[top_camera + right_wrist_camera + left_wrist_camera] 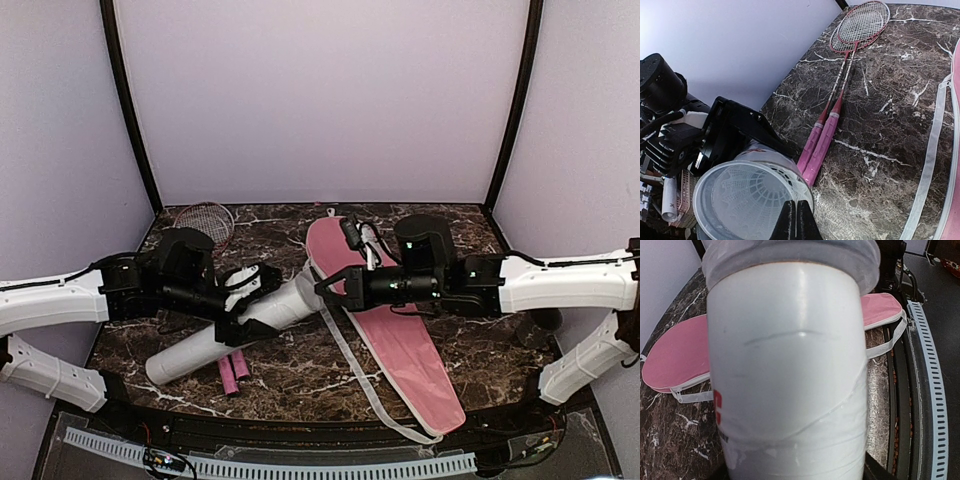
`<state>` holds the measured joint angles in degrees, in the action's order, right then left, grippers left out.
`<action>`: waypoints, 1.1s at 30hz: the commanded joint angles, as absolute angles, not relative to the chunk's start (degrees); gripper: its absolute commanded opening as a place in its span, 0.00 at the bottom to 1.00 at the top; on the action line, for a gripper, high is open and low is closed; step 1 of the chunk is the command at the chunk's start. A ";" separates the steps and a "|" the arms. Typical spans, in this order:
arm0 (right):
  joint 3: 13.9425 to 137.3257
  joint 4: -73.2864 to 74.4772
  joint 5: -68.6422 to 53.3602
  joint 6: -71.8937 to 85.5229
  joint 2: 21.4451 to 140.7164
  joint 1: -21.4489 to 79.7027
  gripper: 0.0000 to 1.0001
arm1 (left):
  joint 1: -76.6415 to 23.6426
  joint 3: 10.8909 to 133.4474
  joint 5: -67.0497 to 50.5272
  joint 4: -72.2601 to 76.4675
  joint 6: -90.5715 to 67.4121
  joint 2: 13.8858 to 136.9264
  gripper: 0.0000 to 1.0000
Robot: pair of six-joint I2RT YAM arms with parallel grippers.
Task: Pack up the badminton gear
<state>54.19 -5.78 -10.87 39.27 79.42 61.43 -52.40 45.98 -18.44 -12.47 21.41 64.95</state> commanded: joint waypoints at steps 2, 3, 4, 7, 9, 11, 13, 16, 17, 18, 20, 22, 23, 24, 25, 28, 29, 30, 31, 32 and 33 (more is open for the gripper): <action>57.15 -3.53 -6.44 37.28 81.26 63.18 0.00 | -52.73 46.30 -16.38 -10.94 20.53 65.13 0.62; 57.42 -3.03 -5.87 36.93 81.48 63.38 0.00 | -52.73 46.24 -16.47 -10.84 20.39 65.17 0.62; 57.54 -2.61 -5.28 36.72 81.62 63.51 0.00 | -52.73 46.23 -16.64 -10.75 20.25 65.13 0.62; 57.40 -2.20 -3.56 36.53 81.55 63.67 0.00 | -52.73 46.14 -18.43 -10.64 20.28 65.13 0.63; 57.37 -2.12 -2.99 36.69 81.49 63.71 0.00 | -52.73 46.02 -19.74 -10.58 20.47 65.04 0.63; 57.44 -2.15 -3.03 36.74 81.68 63.70 0.00 | -52.73 45.90 -20.60 -10.43 20.60 64.90 0.64; 57.56 -2.07 -2.67 36.63 81.94 63.87 0.00 | -52.73 45.75 -20.62 -10.30 20.55 64.78 0.64; 57.87 -1.30 -1.59 36.27 82.24 64.24 0.00 | -52.73 45.94 -19.86 -10.33 20.36 65.07 0.64; 58.08 -1.17 -1.40 36.10 82.33 64.44 0.00 | -52.73 46.03 -19.68 -10.38 20.27 65.24 0.64; 58.26 -0.93 -1.10 35.86 82.43 64.69 0.00 | -52.73 46.07 -19.54 -10.42 20.18 65.42 0.64; 58.57 -0.13 -0.51 35.33 82.74 64.99 0.00 | -52.73 46.20 -18.85 -10.41 19.96 65.75 0.64; 58.66 0.35 -0.13 34.80 82.79 65.24 0.00 | -52.73 46.38 -18.00 -10.52 19.80 66.06 0.64; 58.70 0.43 -0.02 34.62 82.79 65.36 0.00 | -52.73 46.50 -17.53 -10.63 19.66 66.23 0.64; 58.63 0.49 0.02 34.36 82.79 65.51 0.00 | -52.73 46.59 -17.03 -10.75 19.66 66.41 0.64; 58.70 0.57 0.09 34.02 82.80 65.63 0.00 | -52.73 46.66 -16.66 -10.80 19.60 66.56 0.64; 58.98 1.32 0.15 32.88 82.95 65.98 0.00 | -52.73 46.83 -15.73 -10.81 19.47 66.79 0.64; 59.02 1.52 0.13 32.53 82.94 66.07 0.00 | -52.73 46.84 -15.44 -10.82 19.41 66.80 0.64; 59.06 1.64 0.09 32.21 82.97 66.16 0.00 | -52.73 46.87 -15.14 -10.86 19.42 66.87 0.64; 59.06 1.78 0.17 31.83 82.89 66.22 0.00 | -52.73 46.87 -14.71 -10.86 19.32 67.00 0.64; 59.16 1.91 0.11 31.61 82.93 66.34 0.00 | -52.73 46.88 -14.31 -10.89 19.29 67.02 0.64; 59.15 1.93 0.07 31.34 82.89 66.47 0.00 | -52.73 46.91 -14.05 -10.91 19.21 67.10 0.64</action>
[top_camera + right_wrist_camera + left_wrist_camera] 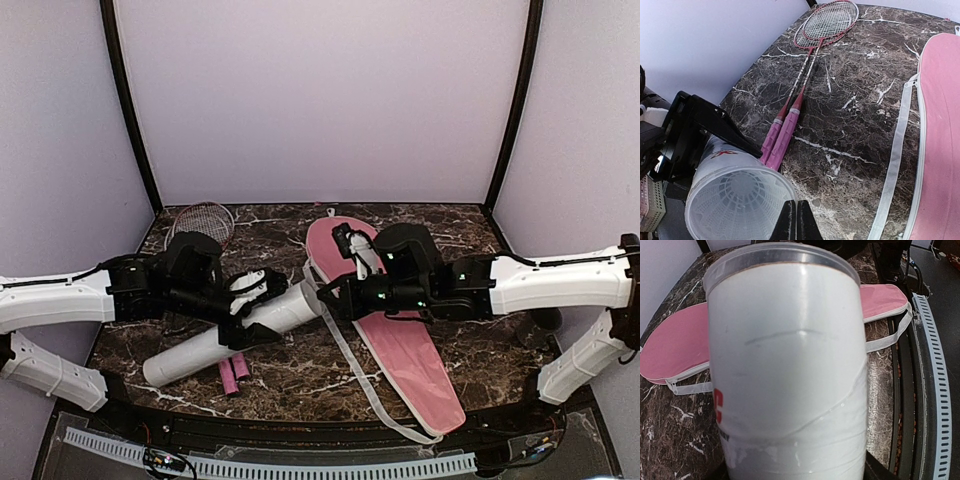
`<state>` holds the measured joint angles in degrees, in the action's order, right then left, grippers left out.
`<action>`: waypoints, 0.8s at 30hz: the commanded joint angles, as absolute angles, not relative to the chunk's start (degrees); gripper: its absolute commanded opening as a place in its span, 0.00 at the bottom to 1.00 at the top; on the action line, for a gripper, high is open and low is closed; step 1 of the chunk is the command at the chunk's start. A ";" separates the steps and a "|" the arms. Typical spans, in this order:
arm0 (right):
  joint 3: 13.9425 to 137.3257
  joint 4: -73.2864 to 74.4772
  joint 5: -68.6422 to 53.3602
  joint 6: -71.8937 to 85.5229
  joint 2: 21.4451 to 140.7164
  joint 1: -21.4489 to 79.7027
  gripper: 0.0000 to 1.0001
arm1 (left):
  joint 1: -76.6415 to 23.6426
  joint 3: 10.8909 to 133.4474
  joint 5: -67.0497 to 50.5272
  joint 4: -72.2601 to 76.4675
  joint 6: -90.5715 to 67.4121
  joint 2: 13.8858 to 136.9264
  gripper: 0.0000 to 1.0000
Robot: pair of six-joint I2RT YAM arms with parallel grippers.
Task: Pack up the badminton gear
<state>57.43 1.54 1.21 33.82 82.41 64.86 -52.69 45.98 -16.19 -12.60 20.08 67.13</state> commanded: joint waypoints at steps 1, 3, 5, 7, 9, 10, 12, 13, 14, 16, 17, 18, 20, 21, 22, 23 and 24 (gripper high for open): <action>59.19 1.93 0.07 31.08 82.94 66.59 0.00 | -52.73 46.95 -13.92 -10.91 19.21 67.13 0.64; 59.31 2.08 0.13 30.59 83.00 66.86 0.00 | -52.73 46.99 -13.58 -10.92 19.10 67.19 0.65; 59.33 2.26 0.30 30.11 83.20 67.05 0.00 | -52.73 47.03 -13.29 -10.90 19.00 67.24 0.64; 59.37 2.46 0.34 29.72 83.47 67.25 0.00 | -52.78 47.10 -13.00 -10.94 18.92 67.29 0.65; 59.33 2.83 0.40 29.27 83.59 67.38 0.00 | -52.73 47.06 -12.55 -10.87 18.73 67.26 0.65; 59.37 2.89 0.37 29.00 83.58 67.48 0.00 | -52.73 47.08 -12.35 -10.82 18.71 67.34 0.65; 59.61 3.02 0.51 28.52 83.78 67.92 0.00 | -52.73 47.10 -12.06 -10.81 18.70 67.39 0.65; 59.87 3.26 0.65 28.30 83.95 68.11 0.00 | -52.73 47.03 -12.00 -10.81 18.60 67.38 0.65; 60.18 3.59 0.89 27.97 84.19 68.38 0.00 | -52.73 47.10 -11.85 -10.85 18.62 67.42 0.65; 61.00 4.48 1.45 27.42 84.89 68.87 0.00 | -52.73 47.17 -11.49 -10.81 18.45 67.50 0.65; 61.34 4.82 1.73 27.19 85.33 69.15 0.00 | -52.73 47.24 -11.29 -10.83 18.42 67.54 0.65; 61.63 5.12 2.12 27.01 85.60 69.37 0.00 | -52.73 47.28 -11.26 -10.81 18.41 67.51 0.65; 62.06 5.50 2.51 26.76 86.29 69.85 0.00 | -52.73 47.22 -11.18 -10.86 18.35 67.54 0.65; 62.36 5.72 2.69 26.68 86.70 70.01 0.00 | -52.73 47.24 -11.16 -10.83 18.29 67.53 0.65; 62.66 5.90 2.86 26.57 86.93 70.37 0.00 | -52.73 47.20 -11.15 -10.75 18.26 67.50 0.65; 62.94 6.04 3.09 26.46 87.20 70.57 0.00 | -52.73 47.25 -11.20 -10.75 18.23 67.50 0.65; 63.25 6.25 3.31 26.27 87.46 70.82 0.00 | -52.73 47.28 -11.29 -10.74 18.25 67.62 0.65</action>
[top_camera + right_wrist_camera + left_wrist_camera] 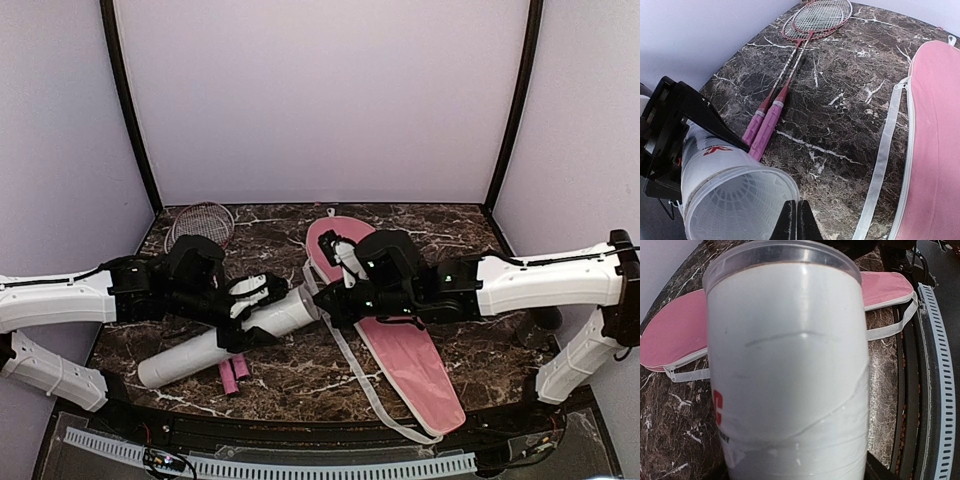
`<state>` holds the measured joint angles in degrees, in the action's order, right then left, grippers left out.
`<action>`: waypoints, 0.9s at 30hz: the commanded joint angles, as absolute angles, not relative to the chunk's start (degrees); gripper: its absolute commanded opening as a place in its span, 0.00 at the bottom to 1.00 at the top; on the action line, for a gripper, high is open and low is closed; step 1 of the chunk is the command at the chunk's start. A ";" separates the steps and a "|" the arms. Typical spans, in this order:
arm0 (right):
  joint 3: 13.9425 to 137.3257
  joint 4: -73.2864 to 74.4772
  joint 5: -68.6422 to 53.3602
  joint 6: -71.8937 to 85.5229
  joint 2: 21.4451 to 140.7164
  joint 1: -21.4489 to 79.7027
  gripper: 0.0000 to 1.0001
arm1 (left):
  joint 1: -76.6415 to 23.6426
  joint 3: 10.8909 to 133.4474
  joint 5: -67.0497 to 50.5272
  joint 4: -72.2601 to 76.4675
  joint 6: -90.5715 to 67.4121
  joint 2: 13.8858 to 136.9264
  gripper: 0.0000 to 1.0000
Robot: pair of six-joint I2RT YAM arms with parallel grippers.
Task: Pack up the badminton gear
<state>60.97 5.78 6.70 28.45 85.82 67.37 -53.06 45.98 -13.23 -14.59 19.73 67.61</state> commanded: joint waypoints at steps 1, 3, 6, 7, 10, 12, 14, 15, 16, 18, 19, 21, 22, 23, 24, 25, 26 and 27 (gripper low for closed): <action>63.60 6.49 3.41 26.11 87.72 71.01 0.00 | -52.73 47.28 -11.38 -10.72 18.28 67.59 0.65; 64.48 7.06 3.66 25.79 88.37 71.36 0.00 | -52.73 47.29 -11.51 -10.77 18.23 67.63 0.65; 65.64 8.53 4.31 25.21 89.59 71.84 0.00 | -52.73 47.26 -11.60 -10.65 18.22 67.74 0.65; 67.02 9.05 4.65 25.15 89.94 71.96 0.00 | -52.73 47.28 -11.60 -10.64 18.25 67.76 0.65; 68.70 10.06 5.33 25.36 90.87 72.34 0.00 | -52.73 47.28 -11.51 -10.53 18.10 67.92 0.65; 69.42 10.40 5.68 25.92 92.69 72.63 0.00 | -52.73 47.36 -11.51 -10.40 17.65 68.19 0.65; 70.13 10.56 5.93 26.55 93.70 73.07 0.00 | -52.73 47.54 -11.15 -10.41 17.22 68.50 0.65; 70.52 10.63 6.05 26.74 94.22 73.28 0.00 | -52.73 47.61 -11.08 -10.40 17.01 68.73 0.65; 70.88 10.51 6.06 26.84 94.72 73.56 0.00 | -52.73 47.78 -10.93 -10.43 16.89 69.01 0.65; 71.54 10.54 6.06 26.89 95.76 74.15 0.00 | -52.73 48.05 -10.79 -10.61 16.64 69.53 0.65; 71.76 10.55 6.03 26.97 96.10 74.32 0.00 | -52.73 48.15 -10.78 -10.63 16.57 69.67 0.65; 71.75 10.40 5.83 27.22 96.43 74.49 0.00 | -52.73 48.16 -10.81 -10.68 16.61 69.78 0.65; 71.61 10.30 5.99 27.36 96.30 74.45 0.00 | -52.73 48.11 -10.78 -10.64 16.61 69.78 0.65; 71.43 10.41 6.29 27.43 95.85 74.44 0.00 | -52.73 48.16 -10.65 -10.64 16.64 69.77 0.65; 71.33 10.67 6.81 27.49 95.41 74.44 0.00 | -52.73 48.10 -10.60 -10.77 16.80 69.63 0.65; 71.18 11.05 7.90 27.55 94.85 74.47 0.00 | -52.73 48.06 -10.67 -10.81 17.03 69.47 0.65; 71.00 11.60 8.81 27.59 94.13 74.50 0.02 | -52.73 48.01 -10.97 -10.83 17.33 69.25 0.65; 70.83 12.19 10.00 27.60 93.44 74.41 0.06 | -52.73 47.95 -11.25 -10.96 17.66 69.03 0.65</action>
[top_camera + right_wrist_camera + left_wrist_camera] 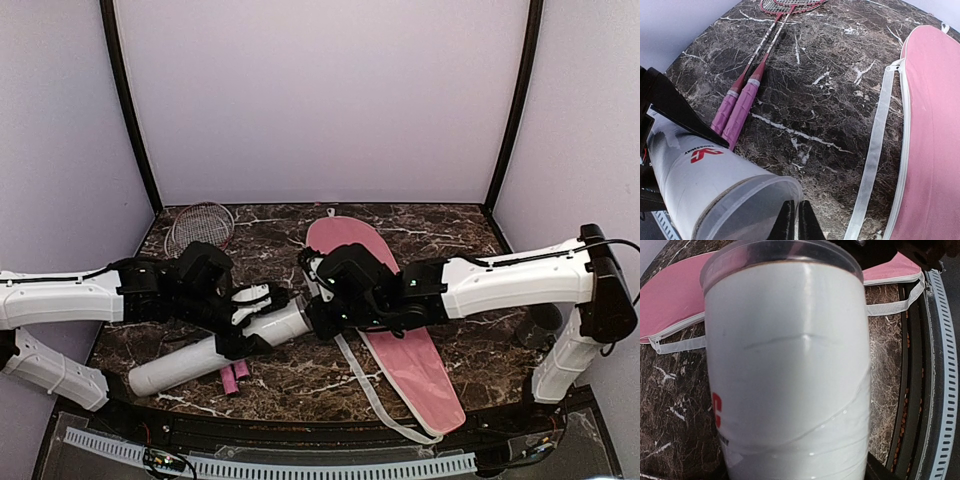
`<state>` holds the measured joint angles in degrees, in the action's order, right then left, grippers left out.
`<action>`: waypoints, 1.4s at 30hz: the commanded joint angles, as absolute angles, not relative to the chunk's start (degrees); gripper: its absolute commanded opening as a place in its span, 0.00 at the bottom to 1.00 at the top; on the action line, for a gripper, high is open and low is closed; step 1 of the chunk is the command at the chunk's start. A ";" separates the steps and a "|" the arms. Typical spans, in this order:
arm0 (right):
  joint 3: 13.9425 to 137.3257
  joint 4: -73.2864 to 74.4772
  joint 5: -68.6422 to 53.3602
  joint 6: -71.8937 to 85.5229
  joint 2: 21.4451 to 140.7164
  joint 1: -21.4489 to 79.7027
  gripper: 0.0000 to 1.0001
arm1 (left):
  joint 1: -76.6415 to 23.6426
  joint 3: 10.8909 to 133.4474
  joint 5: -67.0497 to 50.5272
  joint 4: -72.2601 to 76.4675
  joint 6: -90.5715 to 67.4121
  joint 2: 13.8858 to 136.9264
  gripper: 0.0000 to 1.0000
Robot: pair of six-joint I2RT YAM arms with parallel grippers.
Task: Pack up the badminton gear
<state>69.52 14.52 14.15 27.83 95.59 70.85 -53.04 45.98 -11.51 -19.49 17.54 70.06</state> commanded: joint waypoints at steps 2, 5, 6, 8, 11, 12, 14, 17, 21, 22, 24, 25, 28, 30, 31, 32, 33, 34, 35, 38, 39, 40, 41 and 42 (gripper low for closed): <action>70.40 13.28 12.05 27.75 91.91 74.28 0.13 | -52.73 47.67 -12.38 -10.97 18.30 68.52 0.65; 69.45 14.31 14.08 28.26 88.63 73.69 0.22 | -52.73 47.31 -14.53 -11.15 19.26 67.69 0.65; 69.06 14.32 14.43 28.57 87.68 73.54 0.24 | -52.73 47.18 -14.74 -11.19 19.55 67.41 0.65; 68.31 14.16 15.27 29.09 85.76 73.05 0.29 | -52.73 47.02 -15.21 -11.31 19.94 67.04 0.65; 67.31 13.93 16.15 30.31 83.92 72.36 0.33 | -52.73 46.72 -16.33 -11.17 20.31 66.56 0.65; 66.99 14.01 16.43 30.64 83.51 72.22 0.34 | -52.73 46.58 -16.68 -11.12 20.39 66.39 0.65; 66.48 14.09 16.96 31.28 82.60 71.71 0.35 | -52.73 46.50 -17.58 -11.00 20.58 66.04 0.65; 63.47 12.48 15.86 32.17 80.87 70.76 0.35 | -52.73 46.09 -18.89 -10.46 20.76 65.27 0.65; 59.98 8.07 11.84 33.98 77.92 68.86 0.36 | -52.73 45.70 -19.71 -10.16 21.07 64.34 0.65; 58.99 6.73 10.70 34.54 77.21 68.30 0.37 | -52.73 45.61 -19.89 -10.05 21.04 64.12 0.65; 57.19 4.23 8.26 35.59 76.19 67.23 0.37 | -52.74 45.45 -20.24 -10.00 21.10 63.99 0.65; 56.41 2.89 7.13 36.05 75.83 66.73 0.38 | -52.74 45.50 -20.44 -9.96 21.09 63.98 0.65; 55.03 0.07 4.53 37.04 75.43 65.74 0.40 | -52.73 45.55 -21.10 -10.03 21.18 64.01 0.65; 54.66 -0.98 3.74 37.45 75.28 65.29 0.40 | -52.73 45.55 -21.39 -10.04 21.14 63.99 0.65; 54.53 -1.54 3.24 37.61 75.17 65.04 0.40 | -52.73 45.55 -21.44 -10.04 21.10 63.99 0.65; 54.38 -1.92 3.02 37.69 75.05 64.85 0.40 | -52.73 45.53 -21.44 -10.04 21.14 63.91 0.65; 54.25 -2.05 3.00 37.70 75.02 64.60 0.40 | -52.73 45.51 -21.29 -10.03 21.10 63.90 0.65; 54.11 -1.90 3.11 37.70 75.00 64.45 0.40 | -52.73 45.54 -21.04 -10.01 21.11 63.94 0.65; 53.99 -1.61 3.48 37.58 74.97 64.32 0.41 | -52.73 45.55 -20.37 -10.03 20.93 63.98 0.65; 53.00 0.11 4.55 36.88 75.19 64.17 0.41 | -52.74 45.72 -17.19 -9.80 19.88 63.67 0.65; 52.36 0.62 4.91 36.83 75.35 64.08 0.41 | -52.73 45.58 -16.66 -9.50 19.70 63.26 0.65; 51.23 1.47 5.23 36.95 75.66 63.84 0.42 | -52.73 45.34 -15.69 -9.13 19.66 62.53 0.65; 50.33 2.17 5.72 37.29 75.99 63.67 0.42 | -52.73 45.15 -14.80 -8.97 19.61 61.94 0.65; 49.41 2.74 6.12 37.81 76.41 63.56 0.42 | -52.73 44.92 -14.21 -8.71 19.74 61.29 0.65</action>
<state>53.06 1.43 4.56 36.95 76.25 64.38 -52.62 45.91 -17.34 -11.62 20.18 65.19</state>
